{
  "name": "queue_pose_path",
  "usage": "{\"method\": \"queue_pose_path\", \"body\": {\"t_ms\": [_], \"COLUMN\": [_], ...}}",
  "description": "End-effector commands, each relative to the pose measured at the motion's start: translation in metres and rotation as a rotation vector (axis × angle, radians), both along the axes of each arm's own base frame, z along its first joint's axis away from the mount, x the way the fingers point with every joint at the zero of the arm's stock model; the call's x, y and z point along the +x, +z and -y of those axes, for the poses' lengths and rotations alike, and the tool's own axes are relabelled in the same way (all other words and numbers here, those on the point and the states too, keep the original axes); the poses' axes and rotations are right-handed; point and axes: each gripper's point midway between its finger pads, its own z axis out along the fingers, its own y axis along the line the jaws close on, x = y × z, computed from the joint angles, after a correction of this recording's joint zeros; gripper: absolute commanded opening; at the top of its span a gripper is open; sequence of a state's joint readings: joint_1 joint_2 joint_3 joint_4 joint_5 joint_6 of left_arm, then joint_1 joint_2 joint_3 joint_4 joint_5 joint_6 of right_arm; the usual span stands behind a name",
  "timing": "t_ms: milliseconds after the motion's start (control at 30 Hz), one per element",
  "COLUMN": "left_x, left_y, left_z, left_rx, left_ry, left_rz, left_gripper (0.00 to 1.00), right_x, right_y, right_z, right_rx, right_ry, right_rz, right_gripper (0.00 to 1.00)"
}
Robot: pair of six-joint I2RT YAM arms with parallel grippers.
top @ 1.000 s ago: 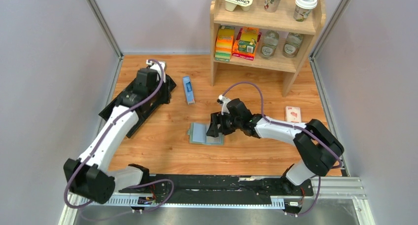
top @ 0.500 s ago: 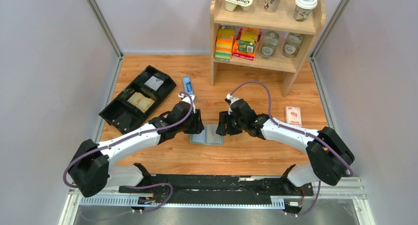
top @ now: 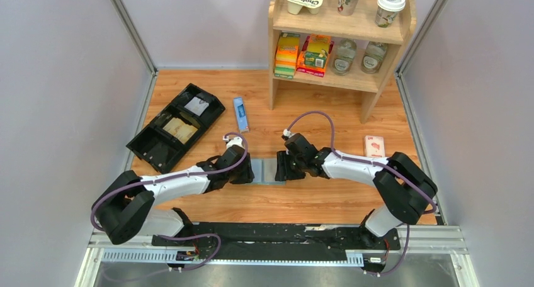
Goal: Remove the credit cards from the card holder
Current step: Remove the credit card from the card holder.
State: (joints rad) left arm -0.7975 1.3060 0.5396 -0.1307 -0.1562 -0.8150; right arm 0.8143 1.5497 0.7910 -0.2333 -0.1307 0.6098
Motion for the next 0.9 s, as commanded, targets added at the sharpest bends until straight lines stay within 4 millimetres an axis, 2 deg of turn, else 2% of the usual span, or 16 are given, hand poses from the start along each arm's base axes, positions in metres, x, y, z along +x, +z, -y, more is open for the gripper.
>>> {"method": "queue_pose_path", "body": {"t_ms": [0, 167, 300, 400, 500, 567, 700, 867], "left_x": [-0.006, -0.017, -0.023, -0.025, -0.025, -0.026, -0.025, -0.027], "left_y": [-0.004, -0.013, -0.017, -0.017, -0.016, -0.015, -0.016, -0.019], "left_z": [0.0, 0.003, 0.011, 0.021, 0.028, 0.035, 0.043, 0.046], "left_rx": [-0.026, -0.04, -0.064, -0.073, -0.064, -0.062, -0.061, -0.056], "left_ry": [0.049, 0.053, 0.053, 0.04, 0.028, 0.016, 0.004, -0.005], "left_rz": [0.002, -0.026, -0.049, -0.05, -0.045, -0.045, -0.047, -0.055], "left_gripper": [0.47, 0.47, 0.46, 0.46, 0.46, 0.46, 0.46, 0.46], "right_x": [0.011, 0.01, 0.014, 0.026, 0.031, 0.033, 0.031, 0.034], "right_y": [0.011, 0.012, 0.019, 0.032, 0.041, 0.041, 0.028, 0.023], "right_z": [-0.017, -0.02, -0.012, 0.004, 0.007, 0.006, 0.007, 0.011], "right_rx": [0.033, 0.033, -0.009, -0.097, -0.13, -0.13, -0.161, -0.193], "right_ry": [-0.017, -0.011, -0.031, -0.074, -0.07, -0.07, -0.076, -0.095], "right_rz": [0.026, 0.031, 0.071, 0.158, 0.19, 0.19, 0.158, 0.171], "right_gripper": [0.48, 0.46, 0.45, 0.49, 0.54, 0.54, 0.54, 0.55]}}
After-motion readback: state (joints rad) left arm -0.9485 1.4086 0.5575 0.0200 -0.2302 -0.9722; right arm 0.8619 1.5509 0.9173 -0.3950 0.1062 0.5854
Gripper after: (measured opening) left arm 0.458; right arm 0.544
